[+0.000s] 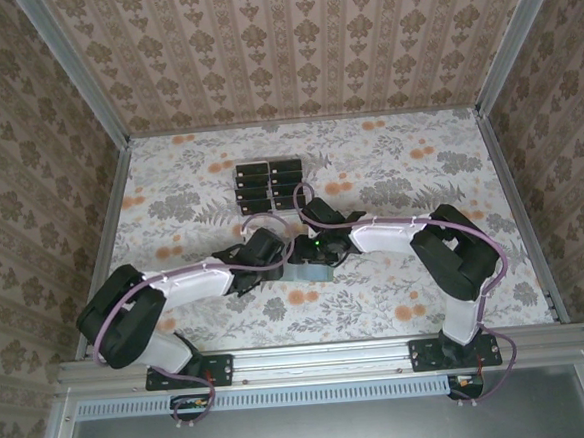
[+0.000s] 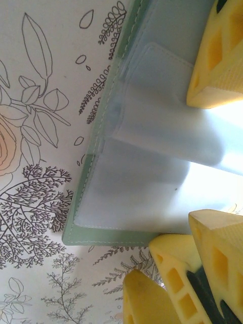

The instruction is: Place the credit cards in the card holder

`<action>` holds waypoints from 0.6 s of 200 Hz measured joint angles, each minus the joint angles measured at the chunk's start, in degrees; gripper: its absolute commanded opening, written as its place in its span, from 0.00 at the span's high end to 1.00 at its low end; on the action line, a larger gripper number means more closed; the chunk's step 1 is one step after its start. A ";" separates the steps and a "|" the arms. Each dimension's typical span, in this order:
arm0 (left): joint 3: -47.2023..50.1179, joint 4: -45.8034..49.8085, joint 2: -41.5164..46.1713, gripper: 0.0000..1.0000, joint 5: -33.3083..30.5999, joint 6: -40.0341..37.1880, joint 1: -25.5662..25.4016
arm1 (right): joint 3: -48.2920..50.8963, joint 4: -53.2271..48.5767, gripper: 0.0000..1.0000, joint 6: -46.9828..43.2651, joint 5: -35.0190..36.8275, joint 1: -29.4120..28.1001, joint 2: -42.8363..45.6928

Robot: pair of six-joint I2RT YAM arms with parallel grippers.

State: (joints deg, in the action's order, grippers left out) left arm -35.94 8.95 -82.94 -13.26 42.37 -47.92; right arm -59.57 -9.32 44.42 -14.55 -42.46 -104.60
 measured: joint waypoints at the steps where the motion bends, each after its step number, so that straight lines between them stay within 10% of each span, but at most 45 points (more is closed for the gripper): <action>1: 0.02 0.02 0.11 0.47 0.00 0.00 0.00 | 0.02 0.02 0.43 0.04 -0.02 0.02 0.00; 120: 7.08 -5.40 13.53 0.44 1.44 -3.23 -4.96 | 0.81 2.29 0.41 3.98 -0.55 0.20 0.00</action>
State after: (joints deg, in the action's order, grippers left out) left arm -28.86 3.55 -69.41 -11.81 39.13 -52.88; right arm -58.76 -7.03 48.40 -15.09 -42.26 -104.60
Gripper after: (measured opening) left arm 0.556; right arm 0.592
